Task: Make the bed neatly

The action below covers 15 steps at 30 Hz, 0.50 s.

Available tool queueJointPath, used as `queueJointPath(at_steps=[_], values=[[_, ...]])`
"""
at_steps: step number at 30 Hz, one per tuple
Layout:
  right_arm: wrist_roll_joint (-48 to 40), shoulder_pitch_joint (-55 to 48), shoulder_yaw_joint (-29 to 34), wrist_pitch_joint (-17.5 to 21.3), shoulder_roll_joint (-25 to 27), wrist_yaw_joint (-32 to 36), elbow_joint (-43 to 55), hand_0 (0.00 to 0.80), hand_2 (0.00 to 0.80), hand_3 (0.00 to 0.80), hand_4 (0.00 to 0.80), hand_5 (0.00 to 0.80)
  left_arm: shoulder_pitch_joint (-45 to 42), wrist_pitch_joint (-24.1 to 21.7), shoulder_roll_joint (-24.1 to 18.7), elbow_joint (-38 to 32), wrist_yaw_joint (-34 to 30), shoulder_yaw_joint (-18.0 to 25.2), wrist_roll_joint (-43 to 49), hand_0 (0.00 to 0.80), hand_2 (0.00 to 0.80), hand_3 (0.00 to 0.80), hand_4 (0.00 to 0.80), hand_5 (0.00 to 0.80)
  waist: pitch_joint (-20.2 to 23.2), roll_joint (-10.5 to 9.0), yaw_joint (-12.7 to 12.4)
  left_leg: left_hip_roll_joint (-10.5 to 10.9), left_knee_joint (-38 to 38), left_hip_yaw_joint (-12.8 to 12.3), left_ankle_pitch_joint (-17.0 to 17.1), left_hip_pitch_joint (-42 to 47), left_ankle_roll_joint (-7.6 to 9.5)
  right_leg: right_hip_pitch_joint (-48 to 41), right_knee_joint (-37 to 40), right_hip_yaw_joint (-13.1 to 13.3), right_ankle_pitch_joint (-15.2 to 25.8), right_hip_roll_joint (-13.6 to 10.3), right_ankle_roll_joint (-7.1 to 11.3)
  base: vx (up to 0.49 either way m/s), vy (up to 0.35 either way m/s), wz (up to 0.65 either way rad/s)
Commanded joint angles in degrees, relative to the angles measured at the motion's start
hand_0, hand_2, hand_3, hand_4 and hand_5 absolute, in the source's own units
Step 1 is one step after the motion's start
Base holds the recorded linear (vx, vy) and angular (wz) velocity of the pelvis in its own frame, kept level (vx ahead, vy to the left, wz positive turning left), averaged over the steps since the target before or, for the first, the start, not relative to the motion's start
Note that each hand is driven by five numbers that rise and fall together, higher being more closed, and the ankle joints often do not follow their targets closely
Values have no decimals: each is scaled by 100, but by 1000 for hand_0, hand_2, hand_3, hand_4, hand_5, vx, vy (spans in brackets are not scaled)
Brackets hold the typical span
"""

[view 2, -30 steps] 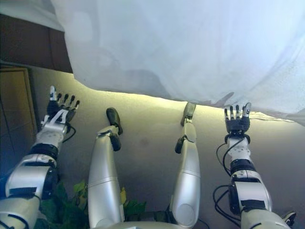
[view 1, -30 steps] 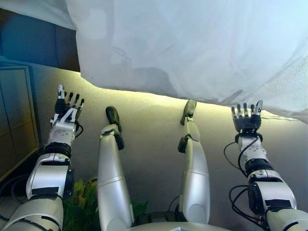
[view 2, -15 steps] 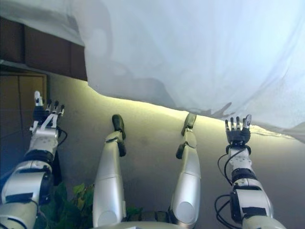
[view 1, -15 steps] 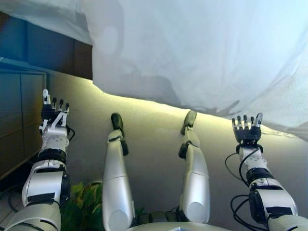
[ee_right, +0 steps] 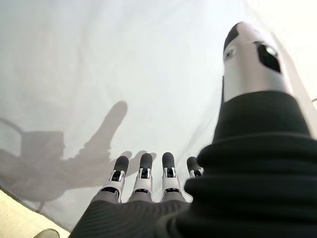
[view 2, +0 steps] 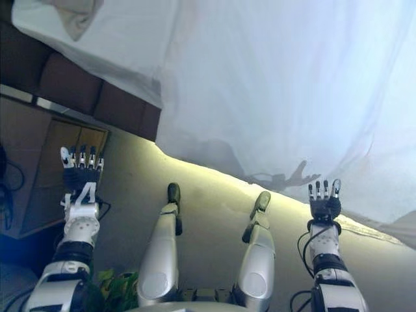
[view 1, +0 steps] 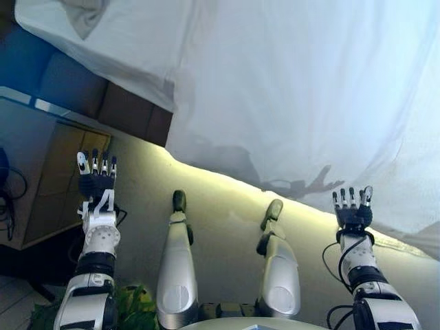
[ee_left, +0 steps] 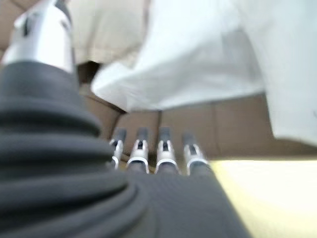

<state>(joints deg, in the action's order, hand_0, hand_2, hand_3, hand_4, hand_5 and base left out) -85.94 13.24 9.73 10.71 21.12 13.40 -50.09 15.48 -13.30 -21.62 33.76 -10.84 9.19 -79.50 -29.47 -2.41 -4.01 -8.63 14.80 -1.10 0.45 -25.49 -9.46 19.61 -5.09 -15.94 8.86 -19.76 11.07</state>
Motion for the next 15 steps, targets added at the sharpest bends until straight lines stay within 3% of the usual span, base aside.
queueJointPath(at_steps=[1, 6, 15], values=[[188, -425, 431, 45, 11, 243, 273, 0, 0, 0, 0, 0, -109, -204, 73, -303, -418, 391, 287, 0, 0, 0, 0, 0, 346, 21, -100, 85, -368, -158, 316, 124, 204, -199, -102, 60, 127, -148, 117, 51, -118, 7], [245, -698, 487, -173, -143, 429, 64, 0, 0, 0, 0, 0, -359, 169, 208, -478, -539, 284, 792, 0, 0, 0, 0, 0, 869, -59, -208, 46, -863, -216, 384, 701, 202, -751, 156, -59, 98, -38, 142, 99, -120, 2], [1274, -1328, 95, 111, -497, 413, 684, 0, 0, 0, 0, 0, -1001, 626, 294, -811, -568, -190, 1727, 0, 0, 0, 0, 0, 1702, -74, -256, 82, -1477, -207, 555, 1512, 234, -1492, 388, -163, 14, 78, 178, 113, -72, 8]])
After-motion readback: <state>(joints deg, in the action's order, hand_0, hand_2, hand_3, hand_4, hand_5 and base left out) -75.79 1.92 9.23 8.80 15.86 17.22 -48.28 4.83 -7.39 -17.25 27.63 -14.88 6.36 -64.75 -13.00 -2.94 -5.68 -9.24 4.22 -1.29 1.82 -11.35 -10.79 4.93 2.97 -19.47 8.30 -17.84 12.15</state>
